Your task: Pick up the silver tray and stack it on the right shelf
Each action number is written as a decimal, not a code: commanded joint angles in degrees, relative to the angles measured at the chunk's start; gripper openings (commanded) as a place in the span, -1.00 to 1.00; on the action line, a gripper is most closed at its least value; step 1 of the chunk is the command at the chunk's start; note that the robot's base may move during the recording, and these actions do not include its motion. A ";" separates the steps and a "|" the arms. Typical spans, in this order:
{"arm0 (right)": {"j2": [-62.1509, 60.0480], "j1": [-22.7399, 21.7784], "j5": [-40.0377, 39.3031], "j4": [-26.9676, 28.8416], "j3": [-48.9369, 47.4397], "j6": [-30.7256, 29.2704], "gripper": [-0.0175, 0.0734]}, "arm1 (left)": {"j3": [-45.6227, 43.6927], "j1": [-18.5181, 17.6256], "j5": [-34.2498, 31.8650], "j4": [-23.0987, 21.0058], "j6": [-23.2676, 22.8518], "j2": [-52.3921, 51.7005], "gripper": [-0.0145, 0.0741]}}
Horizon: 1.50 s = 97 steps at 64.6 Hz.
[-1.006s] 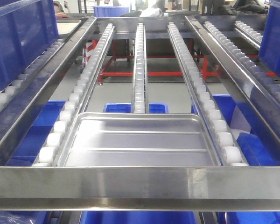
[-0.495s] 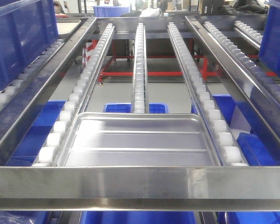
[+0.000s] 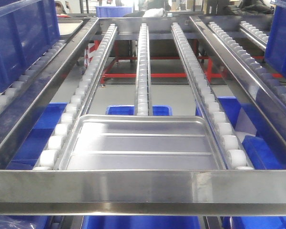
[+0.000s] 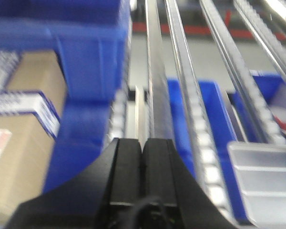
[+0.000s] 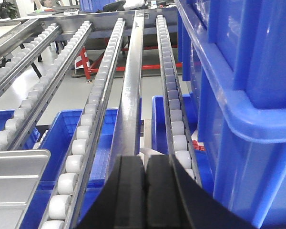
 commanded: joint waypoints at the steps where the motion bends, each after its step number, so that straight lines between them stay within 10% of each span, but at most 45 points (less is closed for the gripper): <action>1: -1.00 -0.36 -5.05 -0.02 -0.03 -0.55 -0.50 | -6.09 0.10 0.56 -4.48 0.16 7.23 -0.88; 19: -1.00 -0.36 -5.05 -0.02 -0.03 -0.55 -0.50 | -18.40 -1.34 10.86 -6.67 0.56 29.43 -0.88; 54: -1.00 -0.36 -5.05 -0.02 -0.03 -0.55 -0.50 | -37.33 -19.41 13.53 -7.20 1.31 63.80 -0.88; 72: -1.00 -0.36 -5.05 -0.02 -0.03 -0.55 -0.50 | -47.50 -24.77 19.90 2.97 -25.53 73.98 -0.88; 97: -1.00 -0.36 -5.05 -0.02 -0.03 -0.55 -0.50 | -47.22 -27.07 21.47 5.88 -25.90 77.98 -0.78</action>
